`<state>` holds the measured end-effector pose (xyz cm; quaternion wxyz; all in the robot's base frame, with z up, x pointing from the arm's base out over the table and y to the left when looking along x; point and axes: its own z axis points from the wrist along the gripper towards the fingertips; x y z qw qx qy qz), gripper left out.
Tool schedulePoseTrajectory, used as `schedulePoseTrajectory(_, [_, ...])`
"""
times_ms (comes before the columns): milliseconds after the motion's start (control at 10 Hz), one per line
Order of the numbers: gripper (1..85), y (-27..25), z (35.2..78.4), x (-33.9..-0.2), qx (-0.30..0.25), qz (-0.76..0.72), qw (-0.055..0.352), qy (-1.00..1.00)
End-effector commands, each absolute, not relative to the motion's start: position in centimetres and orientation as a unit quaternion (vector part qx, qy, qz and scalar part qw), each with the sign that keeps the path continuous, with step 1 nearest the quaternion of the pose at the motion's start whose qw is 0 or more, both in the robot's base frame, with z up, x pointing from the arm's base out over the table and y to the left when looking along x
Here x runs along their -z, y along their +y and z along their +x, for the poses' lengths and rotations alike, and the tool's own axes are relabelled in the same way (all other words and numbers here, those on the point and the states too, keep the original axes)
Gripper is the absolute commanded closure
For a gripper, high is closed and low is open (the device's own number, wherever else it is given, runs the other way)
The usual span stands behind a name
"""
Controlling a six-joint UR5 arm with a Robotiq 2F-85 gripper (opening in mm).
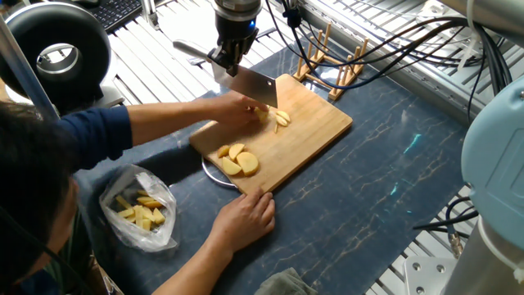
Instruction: Chop the potatoes
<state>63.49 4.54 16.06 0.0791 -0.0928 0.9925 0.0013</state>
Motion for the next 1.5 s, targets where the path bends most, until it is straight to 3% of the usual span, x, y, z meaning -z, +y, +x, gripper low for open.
schedulePoseTrajectory(0, [84.7, 4.73, 63.55, -16.2, -0.008, -0.091, 0.08, 0.993])
schedulePoseTrajectory(1400, [84.7, 4.15, 63.73, -16.93, -0.006, -0.089, 0.084, 0.992])
